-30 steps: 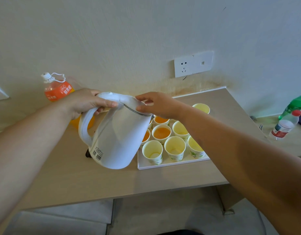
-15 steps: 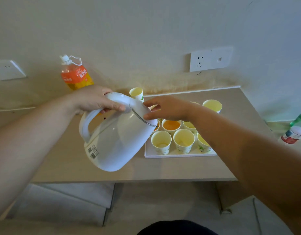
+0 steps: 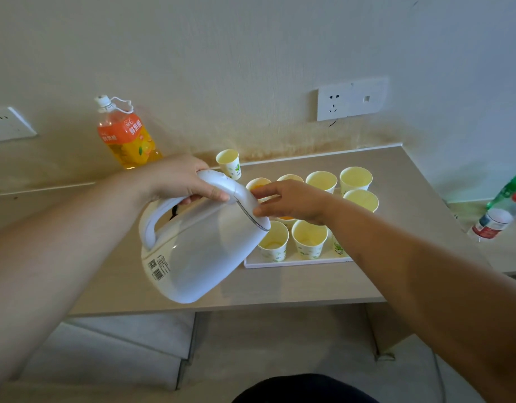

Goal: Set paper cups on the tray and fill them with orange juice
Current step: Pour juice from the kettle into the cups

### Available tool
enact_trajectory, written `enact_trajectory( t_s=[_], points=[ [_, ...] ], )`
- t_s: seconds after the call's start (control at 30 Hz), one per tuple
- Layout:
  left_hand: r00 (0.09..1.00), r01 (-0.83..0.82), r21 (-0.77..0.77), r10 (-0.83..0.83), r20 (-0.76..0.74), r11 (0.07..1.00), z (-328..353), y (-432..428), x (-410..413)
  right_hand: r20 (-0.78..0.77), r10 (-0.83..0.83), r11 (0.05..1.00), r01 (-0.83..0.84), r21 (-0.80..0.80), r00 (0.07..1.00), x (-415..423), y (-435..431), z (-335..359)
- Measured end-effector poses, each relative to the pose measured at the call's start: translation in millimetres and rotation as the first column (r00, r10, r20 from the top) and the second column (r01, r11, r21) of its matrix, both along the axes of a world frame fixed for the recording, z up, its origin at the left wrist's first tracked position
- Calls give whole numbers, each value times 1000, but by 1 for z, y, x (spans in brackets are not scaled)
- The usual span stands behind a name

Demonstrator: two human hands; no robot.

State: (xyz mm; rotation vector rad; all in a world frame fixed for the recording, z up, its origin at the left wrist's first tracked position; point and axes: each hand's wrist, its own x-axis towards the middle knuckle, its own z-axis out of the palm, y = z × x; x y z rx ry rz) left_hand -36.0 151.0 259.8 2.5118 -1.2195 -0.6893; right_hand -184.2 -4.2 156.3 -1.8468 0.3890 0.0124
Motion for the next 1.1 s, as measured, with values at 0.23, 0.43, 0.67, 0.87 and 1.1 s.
enact_trajectory(
  t_s=[0.23, 0.43, 0.67, 0.87, 1.1],
  points=[
    [1000, 16, 26, -17, 19, 1000, 1, -5, -3, 21, -59, 978, 53, 199, 998, 2, -2, -14],
    [994, 55, 60, -61, 89, 997, 7, -10, -7, 48, -66, 964, 51, 262, 997, 1, -2, -20],
    [988, 82, 104, -94, 120, 991, 16, -11, -9, 71, -91, 948, 64, 312, 993, 5, 0, -25],
    [981, 93, 124, -112, 158, 988, 23, -10, -13, 109, -105, 945, 64, 321, 989, 5, 4, -22],
    [982, 89, 107, -105, 155, 990, 28, -7, -15, 112, -106, 949, 66, 307, 988, 5, 5, -17]
  ],
)
